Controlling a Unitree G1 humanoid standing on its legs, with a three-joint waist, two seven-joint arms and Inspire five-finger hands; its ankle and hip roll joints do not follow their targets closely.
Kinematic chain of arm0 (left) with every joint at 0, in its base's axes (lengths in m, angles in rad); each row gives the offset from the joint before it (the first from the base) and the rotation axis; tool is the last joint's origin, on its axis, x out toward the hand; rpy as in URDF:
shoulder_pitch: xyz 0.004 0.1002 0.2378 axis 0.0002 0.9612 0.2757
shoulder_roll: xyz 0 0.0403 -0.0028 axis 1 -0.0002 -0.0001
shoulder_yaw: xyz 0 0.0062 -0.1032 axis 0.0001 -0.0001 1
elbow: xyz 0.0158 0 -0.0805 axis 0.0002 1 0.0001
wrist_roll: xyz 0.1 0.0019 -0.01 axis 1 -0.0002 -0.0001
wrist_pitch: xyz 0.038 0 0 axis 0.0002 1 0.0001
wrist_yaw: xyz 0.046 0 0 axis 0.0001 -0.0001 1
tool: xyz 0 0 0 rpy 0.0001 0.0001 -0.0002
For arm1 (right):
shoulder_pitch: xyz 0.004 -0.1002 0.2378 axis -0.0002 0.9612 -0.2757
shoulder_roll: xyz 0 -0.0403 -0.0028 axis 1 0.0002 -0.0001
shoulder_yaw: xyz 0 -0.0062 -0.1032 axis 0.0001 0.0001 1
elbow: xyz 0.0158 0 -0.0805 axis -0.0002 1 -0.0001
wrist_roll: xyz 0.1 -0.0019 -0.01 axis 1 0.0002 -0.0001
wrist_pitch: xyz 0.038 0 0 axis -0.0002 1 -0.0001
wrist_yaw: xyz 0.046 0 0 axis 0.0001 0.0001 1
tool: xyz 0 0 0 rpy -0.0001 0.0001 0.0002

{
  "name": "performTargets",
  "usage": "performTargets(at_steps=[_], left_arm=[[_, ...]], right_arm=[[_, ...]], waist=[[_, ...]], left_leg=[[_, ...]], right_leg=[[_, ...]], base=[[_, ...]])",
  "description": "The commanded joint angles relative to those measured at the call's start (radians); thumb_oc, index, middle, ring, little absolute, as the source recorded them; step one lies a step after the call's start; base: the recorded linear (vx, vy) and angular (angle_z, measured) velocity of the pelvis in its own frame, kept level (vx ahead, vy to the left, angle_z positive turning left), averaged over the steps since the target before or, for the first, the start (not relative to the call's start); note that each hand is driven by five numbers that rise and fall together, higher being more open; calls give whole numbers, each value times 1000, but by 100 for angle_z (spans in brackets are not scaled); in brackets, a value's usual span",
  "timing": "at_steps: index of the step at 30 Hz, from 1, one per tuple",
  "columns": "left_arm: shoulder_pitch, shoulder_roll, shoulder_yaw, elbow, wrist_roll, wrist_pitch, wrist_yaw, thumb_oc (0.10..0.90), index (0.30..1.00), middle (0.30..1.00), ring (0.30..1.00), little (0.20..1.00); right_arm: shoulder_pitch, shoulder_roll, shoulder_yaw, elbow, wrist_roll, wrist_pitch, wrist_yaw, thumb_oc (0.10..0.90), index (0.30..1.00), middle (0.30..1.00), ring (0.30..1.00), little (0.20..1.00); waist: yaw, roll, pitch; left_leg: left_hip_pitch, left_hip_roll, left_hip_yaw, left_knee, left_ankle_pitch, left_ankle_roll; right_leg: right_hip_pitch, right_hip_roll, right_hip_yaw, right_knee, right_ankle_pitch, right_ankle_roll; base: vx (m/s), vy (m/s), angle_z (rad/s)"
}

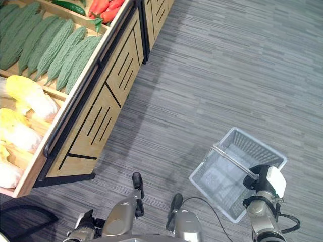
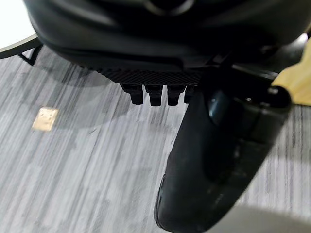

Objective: Get the vegetables into the basket

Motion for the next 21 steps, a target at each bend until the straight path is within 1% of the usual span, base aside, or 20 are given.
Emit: performTargets(at_steps=[1,3,4,6,8,9,11,12,14,15,16,17,18,20,21], left_arm=[[39,46,-14,-1,-19,8,51,900,1000,1000,1000,1000],[32,54,-9,-5,-33,6,51,900,1000,1000,1000,1000],[32,55,-8,-9,-39,4,51,900,1000,1000,1000,1000],[32,55,-6,-8,-43,3,53,900,1000,1000,1000,1000],[33,53,0,0,-53,2,57,900,1000,1000,1000,1000],[33,51,3,8,-53,2,58,900,1000,1000,1000,1000],[30,49,5,22,-48,-1,58,900,1000,1000,1000,1000],[31,47,4,27,-48,-1,55,900,1000,1000,1000,1000],[36,47,-2,29,-47,-10,54,900,1000,1000,1000,1000],[39,48,-3,34,-50,-12,52,900,1000,1000,1000,1000],[46,44,3,43,-66,-18,57,900,1000,1000,1000,1000],[46,44,3,44,-67,-19,57,900,1000,1000,1000,1000],[54,39,11,47,-81,-21,61,900,1000,1000,1000,1000],[63,31,19,59,-97,-22,64,900,1000,1000,1000,1000],[62,30,21,65,-114,-25,63,900,1000,1000,1000,1000]], right_arm=[[-40,-93,-21,-70,0,-39,-82,400,300,300,300,300],[-46,-90,-15,-83,-3,-37,-76,400,300,300,300,300],[-50,-90,-14,-83,-1,-36,-75,400,300,300,300,300],[-55,-92,-15,-75,6,-38,-77,400,300,300,300,300],[-64,-96,-14,-75,12,-40,-82,400,300,300,300,300],[-65,-97,-14,-79,14,-42,-85,400,300,300,300,300],[-63,-102,-17,-65,21,-48,-88,400,300,300,300,300],[-61,-105,-19,-50,24,-48,-87,400,300,300,300,300],[-58,-108,-22,-3,38,-54,-86,400,300,300,300,300],[-59,-110,-23,24,44,-55,-85,400,300,300,300,300],[-48,-105,-26,79,56,-62,-88,400,300,300,300,300],[-49,-105,-25,81,57,-63,-88,400,300,300,300,300],[-55,-108,-16,109,60,-61,-82,400,300,300,300,300],[-59,-113,-5,151,65,-64,-79,400,300,300,300,300],[-69,-117,7,197,67,-64,-75,400,300,300,300,300]], waist=[[23,-25,-45],[9,-18,-32],[4,-9,-32],[-3,-4,-25],[-11,0,-14],[-18,-1,-10],[-35,-2,-4],[-40,-5,-4],[-51,-11,-5],[-55,-13,-5],[-54,-22,-14],[-57,-21,-13],[-48,-22,-20],[-44,-20,-33],[-30,-20,-40]], left_leg=[[-16,32,-15,57,-51,-72],[10,20,-45,43,-59,-65],[17,17,-62,34,-57,-66],[29,5,-99,31,-61,-66],[40,-5,-144,32,-71,-71],[44,-10,-166,36,-76,-75],[53,-25,-223,49,-97,-87],[54,-31,-244,55,-101,-91],[57,-47,-294,76,-122,-98],[59,-53,-316,82,-128,-100],[60,-65,-354,89,-132,-106],[60,-65,-358,90,-132,-106],[60,-57,-362,88,-131,-112],[56,-43,-390,75,-121,-121],[51,-22,-413,62,-104,-135]], right_leg=[[-80,-88,95,120,139,121],[-137,-44,155,157,142,108],[-163,-16,177,141,136,99],[-182,-1,188,106,132,92],[-219,13,229,52,124,94],[-230,24,259,13,126,97],[-250,43,348,-105,143,106],[-251,38,359,-137,160,113],[-261,42,404,-182,183,122],[-263,45,410,-179,186,124],[-234,49,413,-186,177,120],[-232,48,410,-186,176,120],[-225,50,392,-189,172,117],[-211,66,383,-197,163,105],[-204,79,366,-201,150,95]], base=[[144,131,7],[160,95,36],[164,46,64],[148,-21,67],[142,-99,73],[160,-132,117],[199,-148,143],[213,-165,103],[217,-205,79],[260,-320,101],[174,-237,128],[160,-250,134],[94,-180,163],[156,-339,124],[130,-385,35]])
